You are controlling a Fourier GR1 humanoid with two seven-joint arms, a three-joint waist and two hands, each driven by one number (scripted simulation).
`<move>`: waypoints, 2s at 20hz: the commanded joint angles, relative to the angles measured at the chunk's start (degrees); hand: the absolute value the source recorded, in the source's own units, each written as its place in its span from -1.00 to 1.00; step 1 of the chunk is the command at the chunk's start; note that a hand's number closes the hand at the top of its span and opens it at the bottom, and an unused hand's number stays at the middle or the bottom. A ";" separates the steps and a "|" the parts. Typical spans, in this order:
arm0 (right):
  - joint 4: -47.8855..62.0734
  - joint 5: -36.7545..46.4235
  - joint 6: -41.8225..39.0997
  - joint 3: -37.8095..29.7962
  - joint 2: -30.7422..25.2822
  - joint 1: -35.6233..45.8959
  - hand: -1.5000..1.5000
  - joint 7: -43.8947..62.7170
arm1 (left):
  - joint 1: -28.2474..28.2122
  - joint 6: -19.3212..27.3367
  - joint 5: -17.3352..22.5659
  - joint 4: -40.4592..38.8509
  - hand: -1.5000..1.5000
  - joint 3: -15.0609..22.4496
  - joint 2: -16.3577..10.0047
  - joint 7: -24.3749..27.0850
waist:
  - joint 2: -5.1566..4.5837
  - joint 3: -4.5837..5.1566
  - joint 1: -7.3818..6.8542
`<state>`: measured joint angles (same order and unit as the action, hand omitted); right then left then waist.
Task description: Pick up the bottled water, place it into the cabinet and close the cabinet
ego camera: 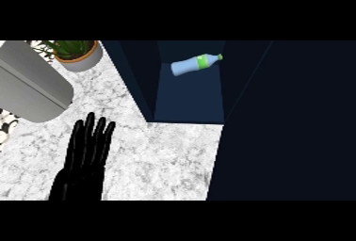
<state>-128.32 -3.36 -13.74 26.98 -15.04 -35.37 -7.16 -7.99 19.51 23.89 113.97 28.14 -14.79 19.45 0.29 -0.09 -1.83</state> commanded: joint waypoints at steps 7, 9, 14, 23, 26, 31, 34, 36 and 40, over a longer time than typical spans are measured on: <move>-4.16 10.20 -2.52 14.41 -0.72 2.69 1.00 2.26 | -21.37 -6.12 4.53 15.76 -1.00 -6.71 -9.59 6.34 | 0.21 0.19 0.53; -4.53 12.91 -0.66 17.48 2.33 5.76 1.00 6.92 | -24.46 -7.72 6.44 15.82 -1.00 -7.76 -9.68 7.69 | 0.13 0.30 -0.21; -6.61 11.89 -1.40 17.78 3.54 7.55 1.00 11.51 | -30.51 -13.05 10.82 19.42 -1.00 -12.43 -12.99 8.72 | 0.03 0.35 -1.06; -1.86 7.10 0.07 16.61 11.53 14.65 1.00 18.66 | -33.91 -18.77 14.73 19.33 -1.00 -18.66 -15.05 9.52 | -0.35 0.35 -2.10; 1.00 5.54 1.88 13.53 14.58 20.40 1.00 22.29 | -36.74 -23.43 18.14 18.51 -1.00 -22.62 -15.85 11.62 | -0.26 0.36 -2.66; 5.76 0.52 11.15 11.93 14.91 35.43 1.00 29.29 | -43.38 -31.64 22.36 16.15 -1.00 -28.98 -16.74 15.00 | -0.22 0.28 -2.33; 10.73 -5.02 16.37 8.04 14.98 45.50 1.00 31.40 | -43.35 -34.68 23.56 13.24 -1.00 -32.02 -16.30 16.04 | -0.45 0.22 -1.29; 13.75 -9.46 16.18 2.02 15.00 49.46 1.00 31.64 | -48.16 -36.48 24.97 16.47 -1.00 -33.66 -16.30 15.32 | -0.40 0.12 -1.27; 20.58 -16.23 17.52 -1.82 15.02 56.66 1.00 30.29 | -51.02 -41.29 31.24 16.73 -1.00 -40.57 -16.88 15.36 | -0.34 0.08 -1.18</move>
<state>-113.66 -13.16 3.49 30.44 -0.20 14.98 23.70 -54.85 -16.82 50.49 130.34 -6.75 -31.25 34.00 -0.04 0.05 -2.91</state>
